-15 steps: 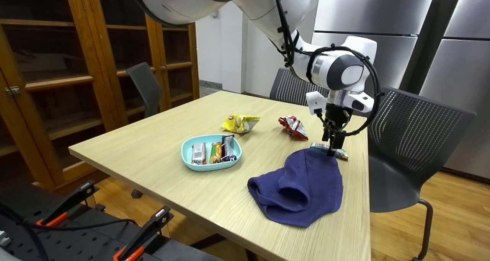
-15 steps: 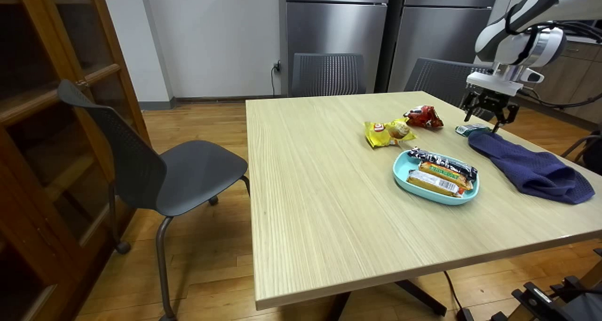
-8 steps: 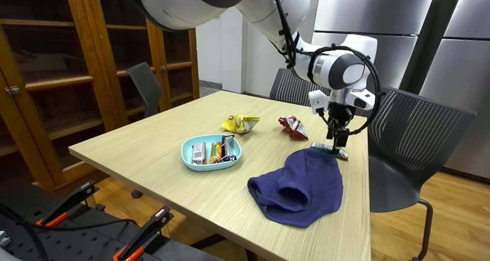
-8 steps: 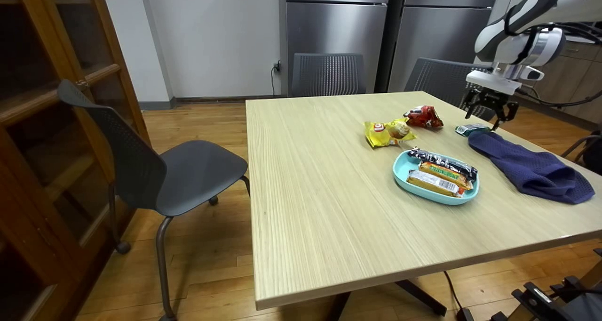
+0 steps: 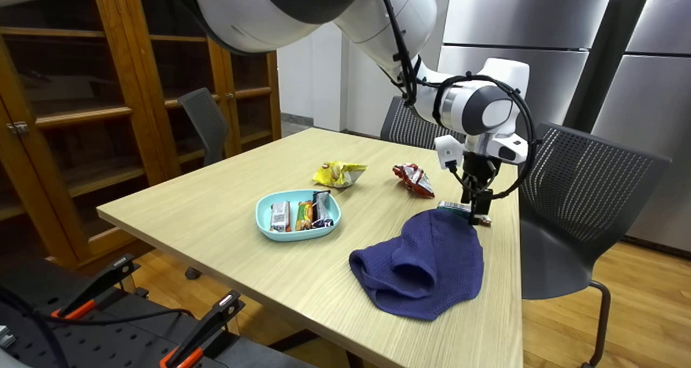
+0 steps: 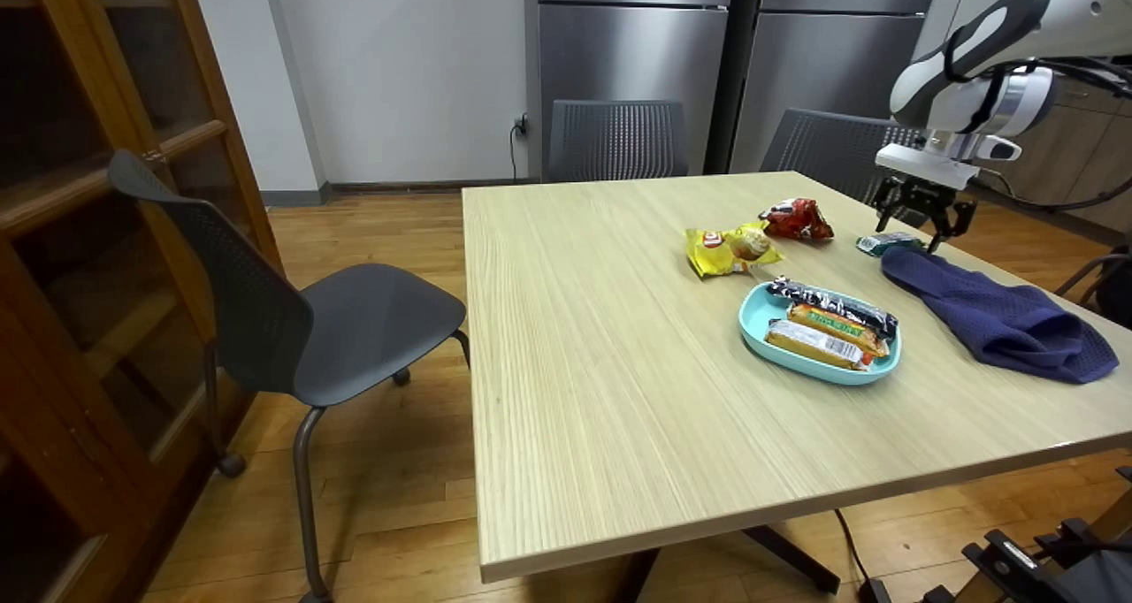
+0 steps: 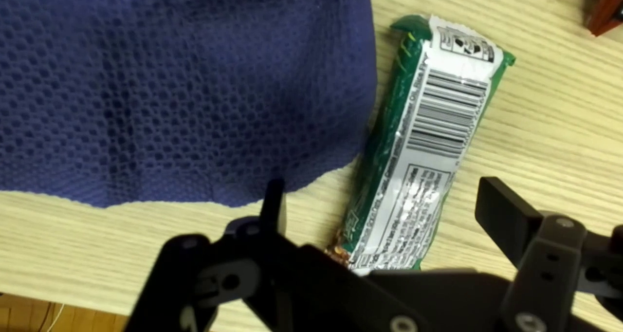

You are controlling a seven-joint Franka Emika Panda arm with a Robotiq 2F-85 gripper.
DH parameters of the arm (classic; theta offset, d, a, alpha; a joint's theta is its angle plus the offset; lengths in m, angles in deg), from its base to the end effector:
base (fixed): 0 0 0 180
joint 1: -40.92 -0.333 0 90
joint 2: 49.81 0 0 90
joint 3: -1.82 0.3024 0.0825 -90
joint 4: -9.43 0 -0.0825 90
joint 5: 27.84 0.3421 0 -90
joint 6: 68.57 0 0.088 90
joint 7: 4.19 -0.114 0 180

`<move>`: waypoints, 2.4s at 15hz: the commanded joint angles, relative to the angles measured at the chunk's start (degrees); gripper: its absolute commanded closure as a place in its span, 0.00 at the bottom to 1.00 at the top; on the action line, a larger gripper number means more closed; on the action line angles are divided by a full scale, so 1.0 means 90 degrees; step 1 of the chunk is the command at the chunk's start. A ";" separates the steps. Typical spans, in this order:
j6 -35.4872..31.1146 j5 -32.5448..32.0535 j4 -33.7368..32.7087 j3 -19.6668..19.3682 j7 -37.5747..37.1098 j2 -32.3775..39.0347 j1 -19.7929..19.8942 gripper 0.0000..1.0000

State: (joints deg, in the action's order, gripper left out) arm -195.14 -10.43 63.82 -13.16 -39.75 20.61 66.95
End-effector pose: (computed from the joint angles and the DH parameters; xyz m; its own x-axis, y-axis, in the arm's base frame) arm 0.6093 -0.4136 0.1307 0.2339 -0.9712 0.0460 -0.9709 -0.2358 -0.0423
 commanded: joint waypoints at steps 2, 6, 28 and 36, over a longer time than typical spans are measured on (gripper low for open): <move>-0.0081 -0.0117 -0.0266 -0.0121 -0.0062 0.0174 -0.0053 0.25; -0.0117 -0.0104 -0.0249 -0.0146 -0.0029 0.0136 -0.0075 0.51; -0.1282 0.0124 0.2450 0.0225 0.1667 -0.2118 -0.0200 0.86; -0.1713 -0.0151 0.4618 0.0264 0.2718 -0.3642 -0.0548 0.86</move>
State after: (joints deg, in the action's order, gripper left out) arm -208.50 -10.19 94.45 -11.53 -19.13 -3.69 63.22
